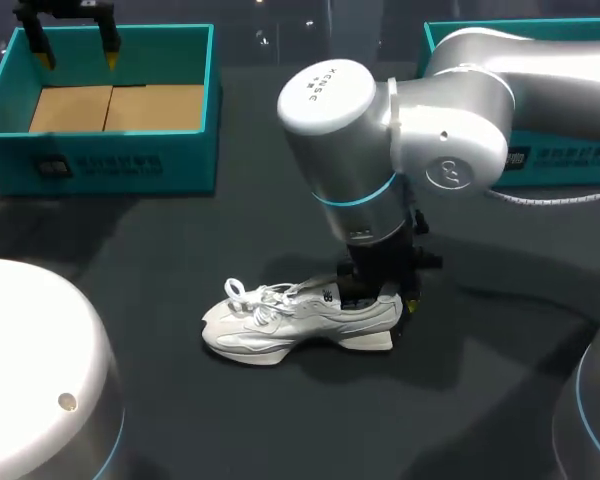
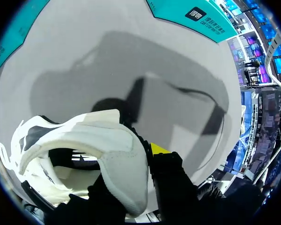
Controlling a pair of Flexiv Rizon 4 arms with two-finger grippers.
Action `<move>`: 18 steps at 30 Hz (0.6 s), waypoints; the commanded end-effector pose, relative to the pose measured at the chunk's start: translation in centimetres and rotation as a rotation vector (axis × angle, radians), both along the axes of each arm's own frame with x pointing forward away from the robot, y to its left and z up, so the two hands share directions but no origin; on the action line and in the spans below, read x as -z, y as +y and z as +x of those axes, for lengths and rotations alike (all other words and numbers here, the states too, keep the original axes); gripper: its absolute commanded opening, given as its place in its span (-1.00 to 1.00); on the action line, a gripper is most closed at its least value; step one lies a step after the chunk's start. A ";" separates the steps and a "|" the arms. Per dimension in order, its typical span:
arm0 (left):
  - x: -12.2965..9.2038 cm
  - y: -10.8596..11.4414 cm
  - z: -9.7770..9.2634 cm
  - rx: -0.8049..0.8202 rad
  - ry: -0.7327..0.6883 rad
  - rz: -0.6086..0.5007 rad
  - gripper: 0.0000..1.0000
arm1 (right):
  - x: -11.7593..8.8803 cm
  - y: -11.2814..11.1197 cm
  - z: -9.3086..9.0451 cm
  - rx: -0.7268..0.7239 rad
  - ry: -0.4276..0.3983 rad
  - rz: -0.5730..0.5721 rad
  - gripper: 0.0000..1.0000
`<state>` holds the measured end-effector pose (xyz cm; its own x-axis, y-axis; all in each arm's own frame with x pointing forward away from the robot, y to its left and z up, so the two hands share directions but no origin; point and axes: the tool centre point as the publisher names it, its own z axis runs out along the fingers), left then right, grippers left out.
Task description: Take the shoe out of the shoebox, open the shoe tongue, remove and reinsert the insole, then place the shoe into the shoebox
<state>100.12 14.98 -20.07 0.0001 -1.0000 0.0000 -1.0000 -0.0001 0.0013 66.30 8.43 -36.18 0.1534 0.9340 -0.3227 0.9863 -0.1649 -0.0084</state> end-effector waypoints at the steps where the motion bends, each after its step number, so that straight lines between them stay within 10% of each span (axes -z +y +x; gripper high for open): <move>1: 0.0 0.0 0.0 0.000 0.000 0.000 1.00 | 0.6 0.7 -0.5 0.292 -0.096 -0.056 -1.00; 18: 0.0 0.0 0.0 0.000 0.000 0.000 1.00 | 1.2 -0.5 -0.6 0.316 -0.090 -0.023 -0.79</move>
<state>100.12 14.98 -20.07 0.0001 -1.0000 0.0000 -1.0000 -0.0001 0.0013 66.28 8.02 -37.41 0.1644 0.9292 -0.3310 0.9823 -0.1849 -0.0310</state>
